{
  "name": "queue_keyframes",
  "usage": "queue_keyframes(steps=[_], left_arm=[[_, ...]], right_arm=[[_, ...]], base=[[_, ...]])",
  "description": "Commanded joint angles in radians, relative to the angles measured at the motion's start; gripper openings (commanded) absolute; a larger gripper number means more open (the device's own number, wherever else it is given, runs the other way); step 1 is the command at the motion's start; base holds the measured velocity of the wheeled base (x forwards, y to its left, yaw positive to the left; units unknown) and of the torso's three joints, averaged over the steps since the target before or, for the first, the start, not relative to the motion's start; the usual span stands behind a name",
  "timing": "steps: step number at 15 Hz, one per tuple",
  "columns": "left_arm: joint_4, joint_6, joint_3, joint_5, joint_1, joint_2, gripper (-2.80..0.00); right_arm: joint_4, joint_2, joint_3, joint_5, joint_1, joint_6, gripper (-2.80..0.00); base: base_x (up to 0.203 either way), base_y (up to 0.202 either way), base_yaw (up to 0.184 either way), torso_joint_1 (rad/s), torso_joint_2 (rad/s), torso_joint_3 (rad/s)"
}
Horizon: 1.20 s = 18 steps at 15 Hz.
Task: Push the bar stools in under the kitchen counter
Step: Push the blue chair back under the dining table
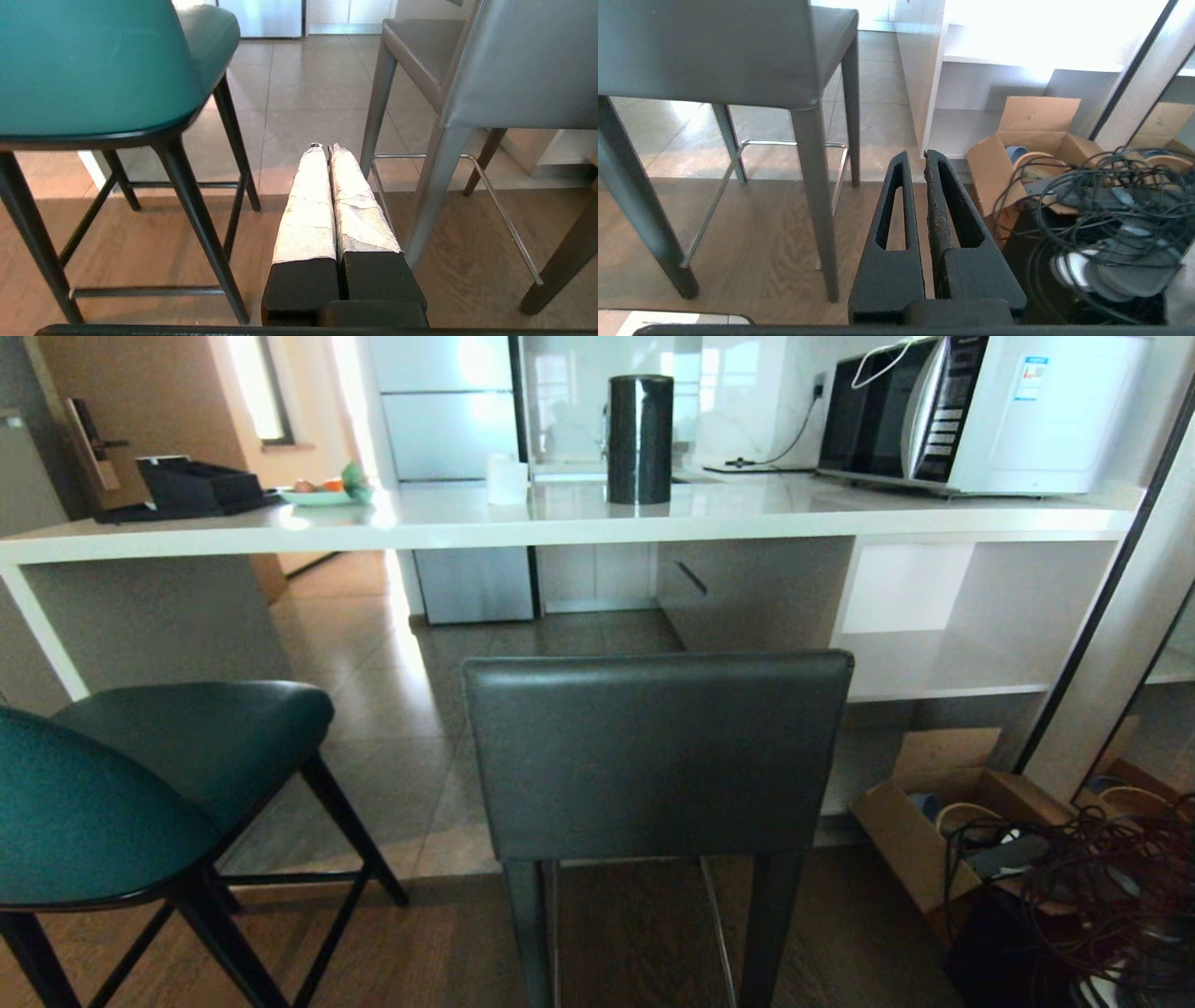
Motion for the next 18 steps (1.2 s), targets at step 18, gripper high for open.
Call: queue_keyframes(steps=[18], left_arm=[[0.001,-0.001,0.003,0.001,0.0,0.001,-2.8]], right_arm=[[-0.003,0.001,0.005,-0.001,-0.002,0.005,-2.8]], base=[[0.0,0.195,-0.001,0.003,0.0,0.002]])
